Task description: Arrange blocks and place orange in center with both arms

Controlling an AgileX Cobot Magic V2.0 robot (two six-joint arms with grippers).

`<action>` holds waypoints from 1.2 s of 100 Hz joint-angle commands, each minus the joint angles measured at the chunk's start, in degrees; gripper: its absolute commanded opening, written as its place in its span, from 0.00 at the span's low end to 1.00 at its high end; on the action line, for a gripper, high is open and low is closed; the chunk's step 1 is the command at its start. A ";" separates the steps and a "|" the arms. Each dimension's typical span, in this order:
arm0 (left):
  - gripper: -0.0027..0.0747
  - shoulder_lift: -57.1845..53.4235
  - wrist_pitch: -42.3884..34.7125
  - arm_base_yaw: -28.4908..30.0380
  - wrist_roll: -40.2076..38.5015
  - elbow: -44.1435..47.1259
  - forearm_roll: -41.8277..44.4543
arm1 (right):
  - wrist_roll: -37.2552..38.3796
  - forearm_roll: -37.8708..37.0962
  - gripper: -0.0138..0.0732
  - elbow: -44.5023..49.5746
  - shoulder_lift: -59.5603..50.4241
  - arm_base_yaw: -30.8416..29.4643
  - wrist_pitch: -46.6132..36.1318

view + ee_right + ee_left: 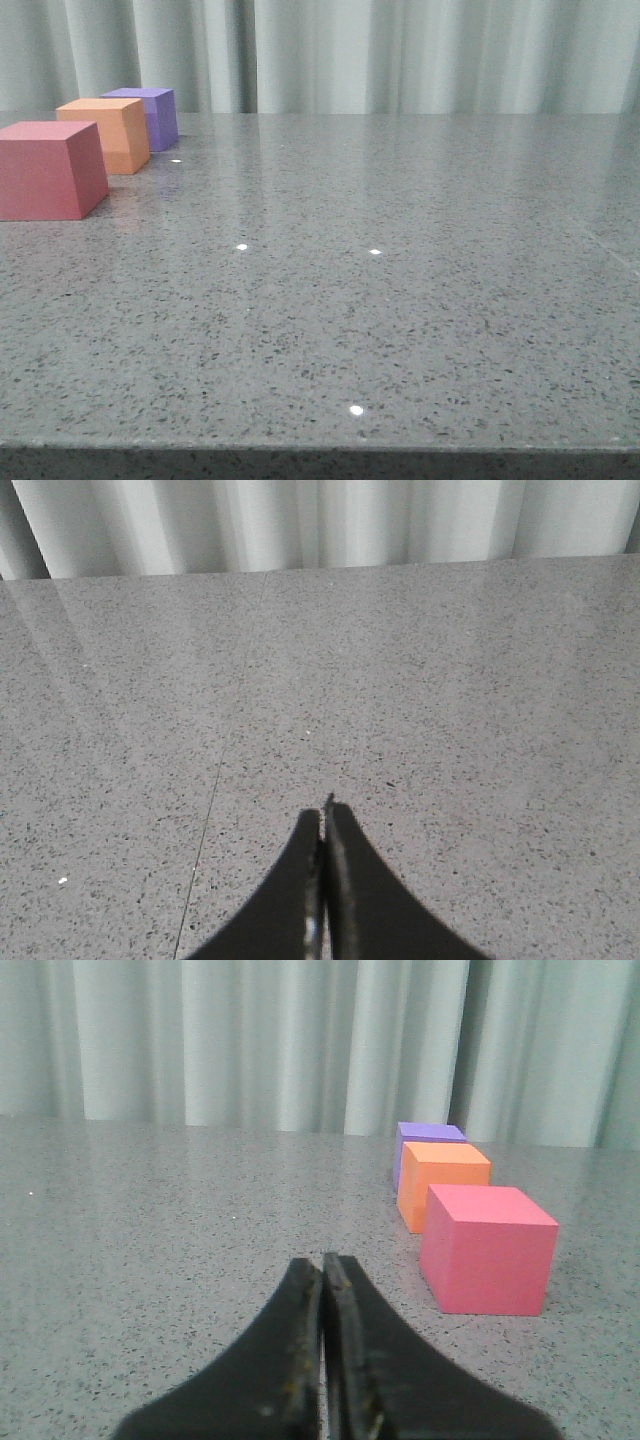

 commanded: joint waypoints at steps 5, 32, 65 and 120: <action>0.01 -2.01 -4.74 0.10 -0.11 2.48 -0.47 | -0.57 -1.19 0.08 -1.37 0.04 -0.41 -4.61; 0.01 -2.01 -4.74 0.10 -0.11 2.48 -0.47 | -0.57 -1.19 0.08 -1.37 0.04 -0.41 -4.61; 0.01 -2.01 -4.74 0.10 -0.11 2.48 -0.47 | -0.57 -1.19 0.08 -0.54 -0.01 -0.41 -4.58; 0.01 -2.01 -4.74 0.10 -0.11 2.48 -0.47 | -14.55 10.11 0.08 12.79 -20.96 -0.88 -10.72</action>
